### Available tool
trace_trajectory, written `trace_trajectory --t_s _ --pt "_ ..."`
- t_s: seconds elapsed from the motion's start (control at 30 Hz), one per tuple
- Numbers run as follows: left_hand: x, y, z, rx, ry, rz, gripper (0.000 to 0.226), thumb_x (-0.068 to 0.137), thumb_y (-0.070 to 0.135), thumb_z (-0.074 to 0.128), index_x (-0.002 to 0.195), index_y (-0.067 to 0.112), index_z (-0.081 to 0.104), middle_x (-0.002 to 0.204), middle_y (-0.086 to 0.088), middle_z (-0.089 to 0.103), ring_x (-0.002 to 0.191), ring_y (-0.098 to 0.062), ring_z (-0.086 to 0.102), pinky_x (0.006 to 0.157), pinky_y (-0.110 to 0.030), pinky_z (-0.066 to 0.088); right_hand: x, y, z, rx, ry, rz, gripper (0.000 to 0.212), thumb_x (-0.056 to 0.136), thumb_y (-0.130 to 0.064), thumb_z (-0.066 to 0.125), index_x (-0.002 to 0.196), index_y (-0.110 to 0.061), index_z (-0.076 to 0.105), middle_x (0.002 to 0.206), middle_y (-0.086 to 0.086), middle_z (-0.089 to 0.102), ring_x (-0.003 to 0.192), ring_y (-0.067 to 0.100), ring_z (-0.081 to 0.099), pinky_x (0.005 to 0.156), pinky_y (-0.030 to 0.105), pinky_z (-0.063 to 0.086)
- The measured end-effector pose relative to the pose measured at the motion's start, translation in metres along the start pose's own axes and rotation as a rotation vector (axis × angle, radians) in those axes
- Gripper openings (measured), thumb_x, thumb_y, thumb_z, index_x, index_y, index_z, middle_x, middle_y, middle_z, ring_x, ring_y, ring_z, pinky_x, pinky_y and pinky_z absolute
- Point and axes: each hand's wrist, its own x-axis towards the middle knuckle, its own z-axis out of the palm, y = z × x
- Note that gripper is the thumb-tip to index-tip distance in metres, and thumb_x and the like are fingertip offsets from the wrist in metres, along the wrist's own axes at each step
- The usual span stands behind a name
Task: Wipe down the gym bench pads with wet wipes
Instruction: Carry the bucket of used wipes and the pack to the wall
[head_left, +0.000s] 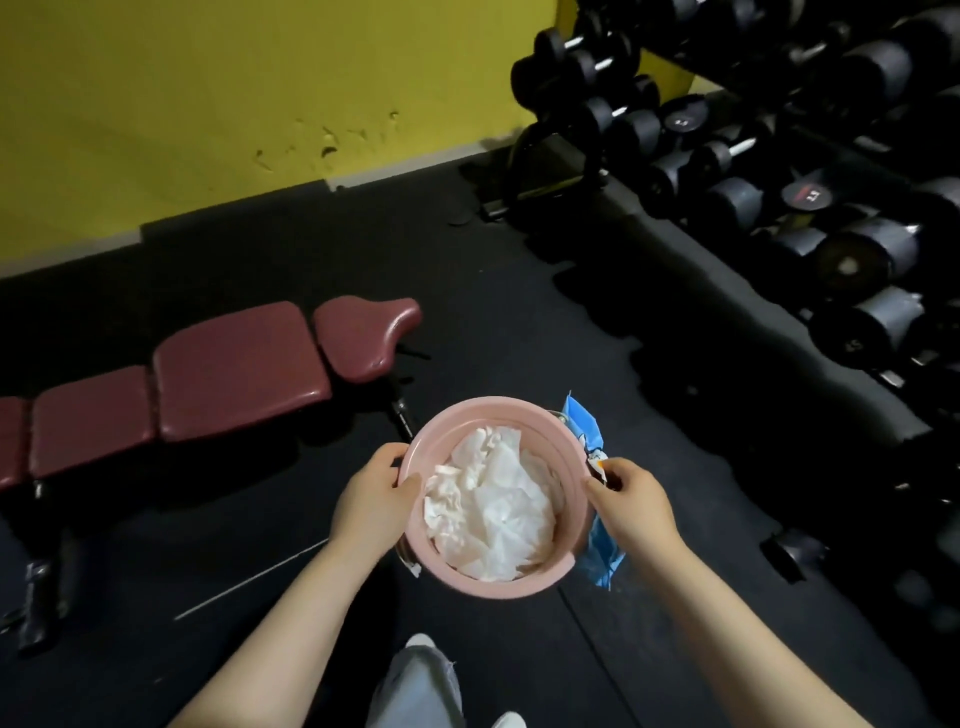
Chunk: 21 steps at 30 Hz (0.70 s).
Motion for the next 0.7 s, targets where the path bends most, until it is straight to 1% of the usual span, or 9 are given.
trace_trajectory --t_s 0.07,0.13,0.23,0.3,0.37,0.43,0.5,0.6,0.7 --pt "0.023 0.022 0.016 0.028 -0.025 0.026 0.026 0.085 0.032 0.056 0.105 0.048 0.056 0.084 0.022 0.071 0.071 0.001 0.067 0.061 -0.026 0.05 0.023 0.003 -0.014 0.012 0.027 0.02 0.014 0.086 -0.03 0.06 0.077 -0.022 0.064 0.068 -0.002 0.064 0.063 0.016 0.059 0.054 0.032 0.047" --pt "0.05 0.043 0.027 0.056 -0.048 0.058 0.029 0.086 0.03 0.055 0.104 0.052 0.054 0.085 0.022 0.07 0.072 0.005 0.065 0.059 -0.022 0.047 0.048 0.002 -0.023 0.031 0.053 0.039 0.016 0.086 -0.031 0.059 0.074 -0.021 0.063 0.066 -0.001 0.064 0.061 0.015 0.057 0.053 0.031 0.045" --pt "0.098 0.074 0.04 0.09 -0.081 0.089 0.032 0.087 0.029 0.056 0.1 0.057 0.052 0.084 0.024 0.067 0.072 0.006 0.063 0.057 -0.02 0.044 0.096 -0.008 -0.033 0.025 0.077 0.059 0.014 0.087 -0.031 0.06 0.078 -0.022 0.064 0.07 -0.002 0.065 0.066 0.018 0.062 0.056 0.034 0.05" --pt "0.137 0.093 0.045 0.094 -0.101 0.097 0.032 0.087 0.027 0.056 0.106 0.051 0.053 0.087 0.023 0.067 0.077 0.003 0.063 0.06 -0.022 0.047 0.132 -0.022 -0.036 0.011 0.084 0.066 0.012 0.088 -0.032 0.06 0.081 -0.024 0.064 0.074 -0.004 0.066 0.071 0.018 0.064 0.061 0.036 0.055" --pt "0.177 0.113 0.048 0.092 -0.129 0.094 0.032 0.086 0.026 0.057 0.109 0.049 0.053 0.089 0.021 0.068 0.081 0.001 0.065 0.066 -0.026 0.051 0.167 -0.039 -0.039 0.016 0.091 0.078 0.012 0.088 -0.033 0.06 0.081 -0.025 0.064 0.074 -0.005 0.066 0.071 0.016 0.064 0.061 0.034 0.055" --pt "0.217 0.134 0.049 0.085 -0.157 0.087 0.033 0.085 0.027 0.058 0.109 0.049 0.053 0.091 0.018 0.07 0.081 -0.001 0.067 0.07 -0.032 0.056 0.202 -0.057 -0.044 0.032 0.105 0.092 0.011 0.089 -0.034 0.06 0.08 -0.027 0.063 0.073 -0.007 0.066 0.071 0.014 0.065 0.06 0.032 0.055" --pt "0.254 0.157 0.046 0.084 -0.172 0.09 0.032 0.085 0.029 0.059 0.107 0.051 0.052 0.091 0.018 0.071 0.079 -0.001 0.068 0.071 -0.034 0.058 0.237 -0.078 -0.05 0.029 0.112 0.093 0.012 0.089 -0.034 0.061 0.08 -0.026 0.063 0.074 -0.006 0.067 0.071 0.015 0.065 0.061 0.033 0.055" --pt "0.313 0.191 0.044 0.089 -0.177 0.096 0.032 0.084 0.027 0.059 0.105 0.05 0.053 0.088 0.02 0.071 0.075 0.001 0.068 0.073 -0.037 0.059 0.293 -0.107 -0.058 0.018 0.105 0.083 0.013 0.088 -0.033 0.061 0.08 -0.024 0.063 0.074 -0.004 0.067 0.071 0.016 0.065 0.06 0.032 0.053" --pt "0.365 0.218 0.049 0.083 -0.173 0.081 0.032 0.081 0.028 0.059 0.104 0.05 0.053 0.087 0.029 0.069 0.072 0.003 0.067 0.072 -0.04 0.06 0.351 -0.13 -0.064 -0.005 0.097 0.083 0.014 0.087 -0.032 0.062 0.076 -0.024 0.062 0.071 -0.004 0.065 0.069 0.016 0.064 0.059 0.032 0.052"
